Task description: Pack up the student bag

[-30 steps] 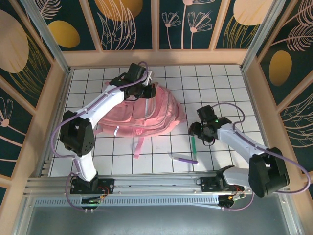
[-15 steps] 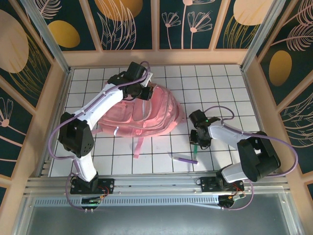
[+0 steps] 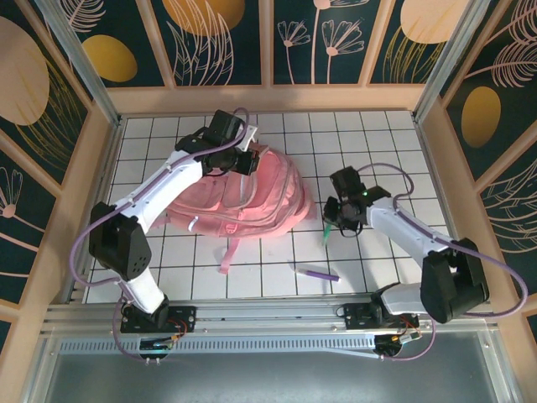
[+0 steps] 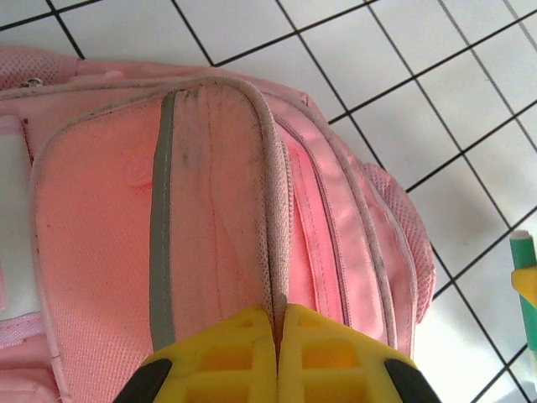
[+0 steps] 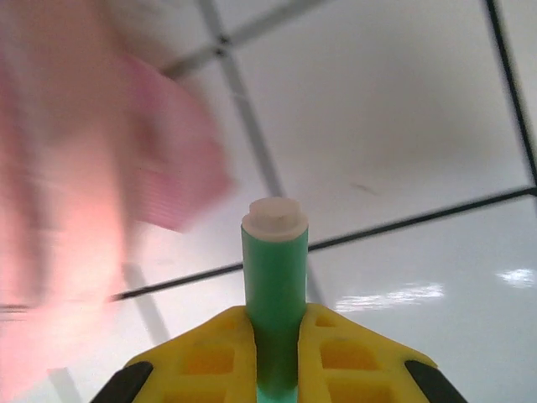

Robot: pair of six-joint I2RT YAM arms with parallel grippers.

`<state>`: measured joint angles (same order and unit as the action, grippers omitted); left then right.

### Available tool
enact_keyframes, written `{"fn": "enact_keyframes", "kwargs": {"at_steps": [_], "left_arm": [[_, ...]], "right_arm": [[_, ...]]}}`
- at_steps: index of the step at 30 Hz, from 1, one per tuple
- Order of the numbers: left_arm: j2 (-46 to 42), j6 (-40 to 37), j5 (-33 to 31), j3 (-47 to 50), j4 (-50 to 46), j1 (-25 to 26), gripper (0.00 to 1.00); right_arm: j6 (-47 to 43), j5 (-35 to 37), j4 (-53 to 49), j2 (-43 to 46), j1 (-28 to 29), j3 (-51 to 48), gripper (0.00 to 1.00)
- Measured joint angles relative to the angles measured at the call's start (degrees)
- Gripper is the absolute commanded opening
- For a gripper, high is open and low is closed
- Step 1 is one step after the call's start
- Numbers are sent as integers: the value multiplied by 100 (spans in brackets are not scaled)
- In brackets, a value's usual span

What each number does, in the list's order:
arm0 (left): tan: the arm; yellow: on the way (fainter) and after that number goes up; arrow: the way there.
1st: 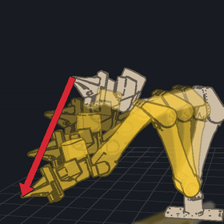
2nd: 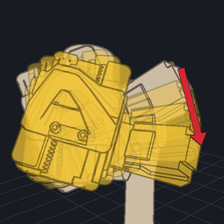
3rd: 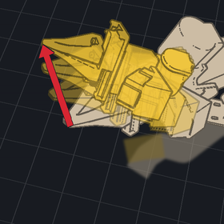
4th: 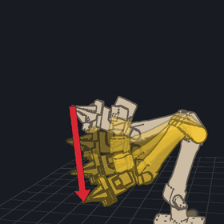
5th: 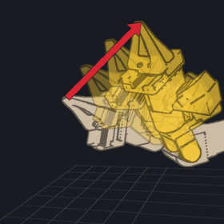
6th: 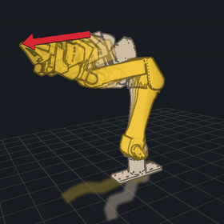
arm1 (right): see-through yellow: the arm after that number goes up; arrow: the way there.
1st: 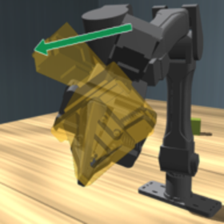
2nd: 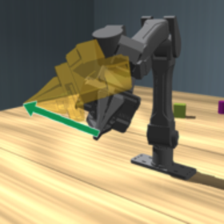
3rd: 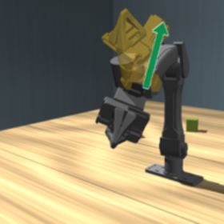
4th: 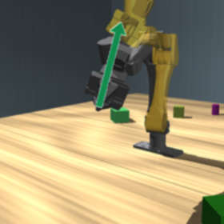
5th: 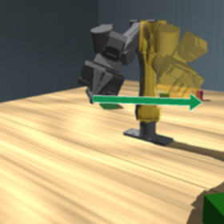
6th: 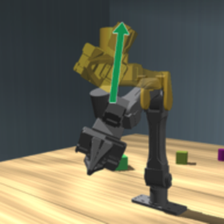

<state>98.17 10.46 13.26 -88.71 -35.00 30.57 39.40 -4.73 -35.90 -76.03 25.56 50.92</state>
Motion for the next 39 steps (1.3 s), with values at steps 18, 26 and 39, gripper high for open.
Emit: {"fn": "enact_keyframes", "kwargs": {"at_steps": [18, 26, 39], "left_arm": [[-181, 358, 754, 179, 350, -103, 0], [-299, 553, 772, 435, 754, -94, 0], [-431, 634, 662, 807, 1150, -105, 0]], "right_arm": [[1958, -1727, 2398, -2514, 765, 2568, 61], [1711, -1875, 2199, -2406, 518, 2343, 67], [-236, -1001, -520, 376, 337, 197, 73]]}}
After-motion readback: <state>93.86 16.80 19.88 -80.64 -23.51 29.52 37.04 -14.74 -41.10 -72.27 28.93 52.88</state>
